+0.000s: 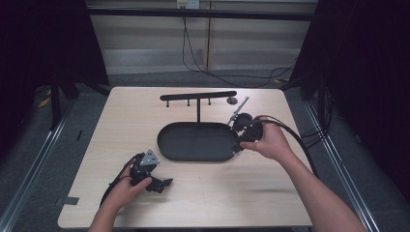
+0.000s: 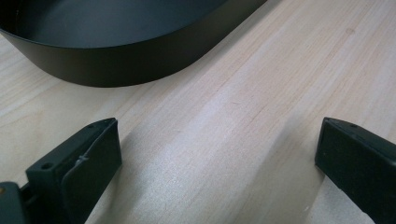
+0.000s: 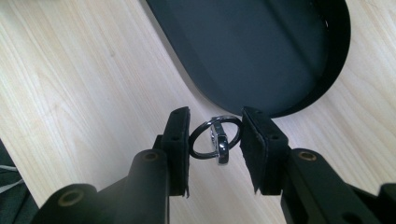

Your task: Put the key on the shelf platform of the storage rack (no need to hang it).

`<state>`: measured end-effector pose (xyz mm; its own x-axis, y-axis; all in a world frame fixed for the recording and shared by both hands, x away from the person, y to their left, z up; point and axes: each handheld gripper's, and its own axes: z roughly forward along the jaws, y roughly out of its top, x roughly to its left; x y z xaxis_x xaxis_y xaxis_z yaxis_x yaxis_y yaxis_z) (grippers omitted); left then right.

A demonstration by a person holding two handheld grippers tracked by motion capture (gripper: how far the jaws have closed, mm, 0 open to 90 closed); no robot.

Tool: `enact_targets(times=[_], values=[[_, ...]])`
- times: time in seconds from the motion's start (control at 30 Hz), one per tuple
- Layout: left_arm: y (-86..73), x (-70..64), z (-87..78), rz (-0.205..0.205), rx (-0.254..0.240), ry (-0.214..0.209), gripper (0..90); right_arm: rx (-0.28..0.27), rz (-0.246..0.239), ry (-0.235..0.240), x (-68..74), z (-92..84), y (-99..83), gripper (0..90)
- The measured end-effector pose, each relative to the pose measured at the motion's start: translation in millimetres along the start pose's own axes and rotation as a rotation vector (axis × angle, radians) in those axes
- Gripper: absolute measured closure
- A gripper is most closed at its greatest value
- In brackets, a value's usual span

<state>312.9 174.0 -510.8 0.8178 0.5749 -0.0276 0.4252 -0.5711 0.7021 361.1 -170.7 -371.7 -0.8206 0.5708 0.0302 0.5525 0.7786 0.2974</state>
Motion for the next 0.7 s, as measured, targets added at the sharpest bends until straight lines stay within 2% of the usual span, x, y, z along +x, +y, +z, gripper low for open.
enact_targets(times=[0.33,0.47,0.6,0.7], values=[[-0.1,0.0,-0.3,0.003,0.001,0.001,0.2,0.002,-0.007,-0.013,-0.5,3.1,11.7,63.8],[-0.1,0.0,-0.3,0.004,0.001,0.001,0.2,-0.001,0.009,-0.004,-1.5,4.3,14.5,63.7],[-0.1,0.0,-0.3,0.003,0.001,0.000,0.2,0.004,0.022,-0.016,-6.7,7.4,15.7,63.7],[-0.1,0.0,-0.3,0.004,0.001,0.000,0.2,-0.013,0.034,-0.016,-9.8,6.7,16.3,63.7]])
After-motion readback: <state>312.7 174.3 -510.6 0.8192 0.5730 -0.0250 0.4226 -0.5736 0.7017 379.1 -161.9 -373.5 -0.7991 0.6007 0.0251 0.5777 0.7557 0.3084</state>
